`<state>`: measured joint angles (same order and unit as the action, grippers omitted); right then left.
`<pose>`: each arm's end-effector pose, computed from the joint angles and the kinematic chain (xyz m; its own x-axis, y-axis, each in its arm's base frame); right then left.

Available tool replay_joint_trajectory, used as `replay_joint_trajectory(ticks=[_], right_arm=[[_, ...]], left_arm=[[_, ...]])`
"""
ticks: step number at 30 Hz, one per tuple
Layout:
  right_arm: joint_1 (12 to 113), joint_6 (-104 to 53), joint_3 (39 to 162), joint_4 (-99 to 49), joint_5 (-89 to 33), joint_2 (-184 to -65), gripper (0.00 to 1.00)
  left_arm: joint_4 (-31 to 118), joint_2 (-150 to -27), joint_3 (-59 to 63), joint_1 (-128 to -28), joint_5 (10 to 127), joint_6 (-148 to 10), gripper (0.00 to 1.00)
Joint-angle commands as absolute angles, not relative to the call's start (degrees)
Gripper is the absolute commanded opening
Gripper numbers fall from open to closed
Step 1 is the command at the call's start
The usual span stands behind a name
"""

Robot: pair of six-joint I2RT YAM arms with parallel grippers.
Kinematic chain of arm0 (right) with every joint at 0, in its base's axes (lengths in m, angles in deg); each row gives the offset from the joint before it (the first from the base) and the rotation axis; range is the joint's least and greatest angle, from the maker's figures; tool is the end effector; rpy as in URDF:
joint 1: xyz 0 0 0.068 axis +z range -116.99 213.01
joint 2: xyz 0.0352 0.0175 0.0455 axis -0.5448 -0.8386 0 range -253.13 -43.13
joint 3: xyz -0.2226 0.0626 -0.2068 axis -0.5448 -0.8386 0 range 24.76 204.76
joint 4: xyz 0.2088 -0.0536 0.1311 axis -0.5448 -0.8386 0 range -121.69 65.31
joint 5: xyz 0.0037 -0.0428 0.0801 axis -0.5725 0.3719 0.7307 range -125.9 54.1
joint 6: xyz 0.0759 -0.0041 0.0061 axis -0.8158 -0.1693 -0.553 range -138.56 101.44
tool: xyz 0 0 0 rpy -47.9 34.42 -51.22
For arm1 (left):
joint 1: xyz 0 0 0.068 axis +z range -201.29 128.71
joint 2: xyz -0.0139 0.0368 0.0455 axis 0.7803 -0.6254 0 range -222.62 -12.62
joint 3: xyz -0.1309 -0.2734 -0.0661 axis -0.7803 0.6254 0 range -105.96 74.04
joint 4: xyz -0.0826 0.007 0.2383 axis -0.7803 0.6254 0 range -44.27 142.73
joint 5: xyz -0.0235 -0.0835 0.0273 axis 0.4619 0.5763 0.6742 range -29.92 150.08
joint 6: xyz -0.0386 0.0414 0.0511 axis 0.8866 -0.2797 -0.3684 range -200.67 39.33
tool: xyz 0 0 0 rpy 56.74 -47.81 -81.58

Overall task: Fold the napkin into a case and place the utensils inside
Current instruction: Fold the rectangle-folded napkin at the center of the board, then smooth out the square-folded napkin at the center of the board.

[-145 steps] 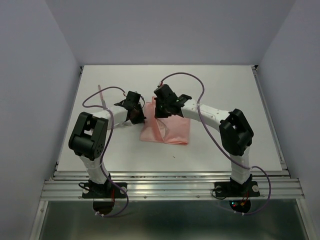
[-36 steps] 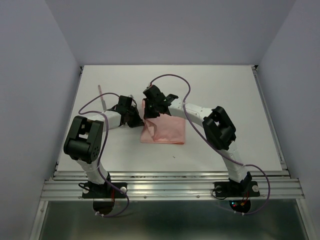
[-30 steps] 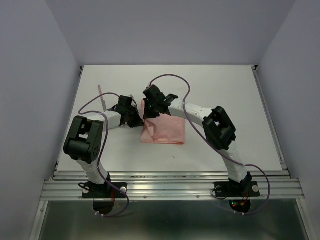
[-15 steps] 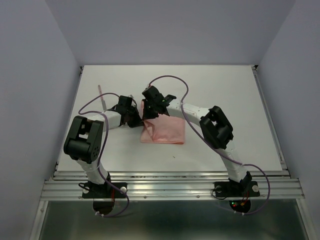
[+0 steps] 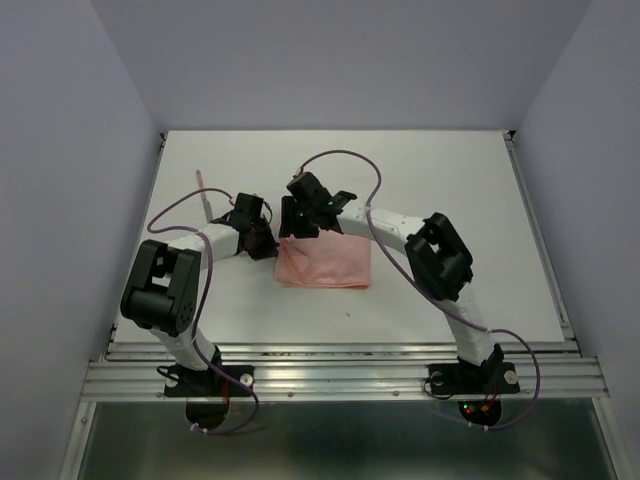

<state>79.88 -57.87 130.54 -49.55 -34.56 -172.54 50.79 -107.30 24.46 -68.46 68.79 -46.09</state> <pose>0.3704 0.3976 0.2041 -0.8651 0.0030 -0.5016 -0.2483 0.8663 0.4334 0.3235 -0.1102 0.1849 -0.8223 -0.3331 -0.4614 -0.0997 0.8826 -0.4595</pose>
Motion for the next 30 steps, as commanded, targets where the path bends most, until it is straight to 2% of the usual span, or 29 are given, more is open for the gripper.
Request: replay_joint_trajectory(ticks=[1,4,7,11,12,16,23,30], right_arm=[[79.07,-57.41,122.02,-45.35,-42.57,-158.23,0.56],[76.00,-58.11,113.29,-41.92,-44.78,-148.47,0.58],[72.13,-58.90,103.09,-41.12,-46.01,-141.95,0.56],[68.88,-60.92,93.07,-40.34,-42.68,-138.67,0.42],[68.87,-60.92,92.53,-40.07,-41.71,-138.76,0.38],[68.87,-60.22,91.47,-39.63,-37.66,-141.21,0.29],[68.87,-58.11,92.95,-40.24,-36.78,-144.11,0.29],[65.36,-54.78,99.81,-42.79,-36.97,-149.12,0.29]], left_arm=[[56.70,-103.33,24.47,-68.08,63.70,-47.19,0.00],[59.08,-100.43,23.59,-67.73,61.06,-47.89,0.00],[61.71,-97.09,22.10,-67.46,56.94,-48.59,0.04],[61.73,-93.92,19.73,-67.72,57.96,-49.47,0.06],[61.64,-94.18,18.24,-68.25,58.76,-49.65,0.06],[58.92,-97.17,15.24,-71.23,65.43,-51.23,0.06],[56.19,-105.43,12.79,-72.74,67.46,-51.76,0.06],[57.59,-115.70,-0.81,-72.04,65.98,-52.29,0.05]])
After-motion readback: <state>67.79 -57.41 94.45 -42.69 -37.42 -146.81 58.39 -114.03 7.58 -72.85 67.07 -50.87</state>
